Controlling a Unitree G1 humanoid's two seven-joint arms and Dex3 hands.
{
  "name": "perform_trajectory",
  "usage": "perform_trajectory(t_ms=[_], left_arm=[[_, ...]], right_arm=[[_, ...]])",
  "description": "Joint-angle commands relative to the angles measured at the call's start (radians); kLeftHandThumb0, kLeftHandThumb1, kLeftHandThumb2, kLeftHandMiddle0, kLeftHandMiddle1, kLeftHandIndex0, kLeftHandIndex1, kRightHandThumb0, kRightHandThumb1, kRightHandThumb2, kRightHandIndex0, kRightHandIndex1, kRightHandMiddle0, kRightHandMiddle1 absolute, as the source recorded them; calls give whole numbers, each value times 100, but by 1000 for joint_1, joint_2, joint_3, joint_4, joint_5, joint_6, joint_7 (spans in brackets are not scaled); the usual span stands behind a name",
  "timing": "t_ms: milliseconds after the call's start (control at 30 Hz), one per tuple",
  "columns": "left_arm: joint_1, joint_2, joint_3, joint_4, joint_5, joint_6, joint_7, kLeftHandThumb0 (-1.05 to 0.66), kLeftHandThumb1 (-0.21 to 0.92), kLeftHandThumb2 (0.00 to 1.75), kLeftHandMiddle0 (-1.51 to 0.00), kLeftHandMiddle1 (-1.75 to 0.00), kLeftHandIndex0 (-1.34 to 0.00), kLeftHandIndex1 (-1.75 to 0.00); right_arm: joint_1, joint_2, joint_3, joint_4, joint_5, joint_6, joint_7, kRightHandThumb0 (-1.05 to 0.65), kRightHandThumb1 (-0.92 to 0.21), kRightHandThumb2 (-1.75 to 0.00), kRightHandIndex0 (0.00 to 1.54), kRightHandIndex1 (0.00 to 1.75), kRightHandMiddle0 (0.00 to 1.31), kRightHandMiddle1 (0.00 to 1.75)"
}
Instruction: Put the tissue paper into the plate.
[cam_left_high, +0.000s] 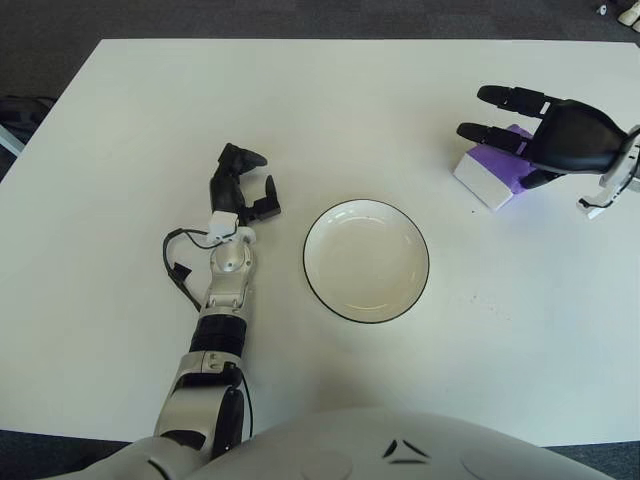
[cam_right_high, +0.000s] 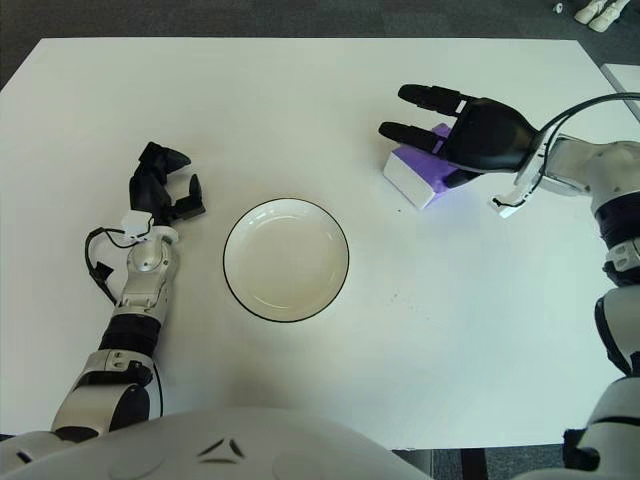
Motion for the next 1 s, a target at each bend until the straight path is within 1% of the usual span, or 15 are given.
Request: perform_trajectory(t_ms=[0,167,333,467,633,967], left_arm=[[99,-16,-11,51,22,14,10,-1,25,134,-69,-153,-51,-175],[103,-16,-13,44,22,17,12,-1,25,133,-69,-153,-52,-175],[114,-15,-9,25,19,31,13,-1,26,132,-68,-153,-50,-175],[117,-15,-7,17,14,36,10,-1,27,131,-69,-153,-50,-175],[120,-17,-3,8,6,40,5,-1,27,132,-68,-153,-50,-175],[129,-20,3,-8,-8,41,-6,-1,27,132,-65,-157,-51,-175]], right_arm=[[-11,38,55,45,-25,24,-32,-105,-71,-74,0,0,0,0],[-25,48,97,72,-22,38,-58,-105,-71,-73,0,0,0,0],[-32,59,135,94,-6,6,-69,-105,-69,-72,0,0,0,0],[-37,62,159,100,0,-4,-70,-105,-68,-71,0,0,0,0],[-30,82,181,121,15,-10,-44,-103,-63,-74,0,0,0,0],[-36,139,220,181,40,-7,12,-103,-62,-75,0,0,0,0]])
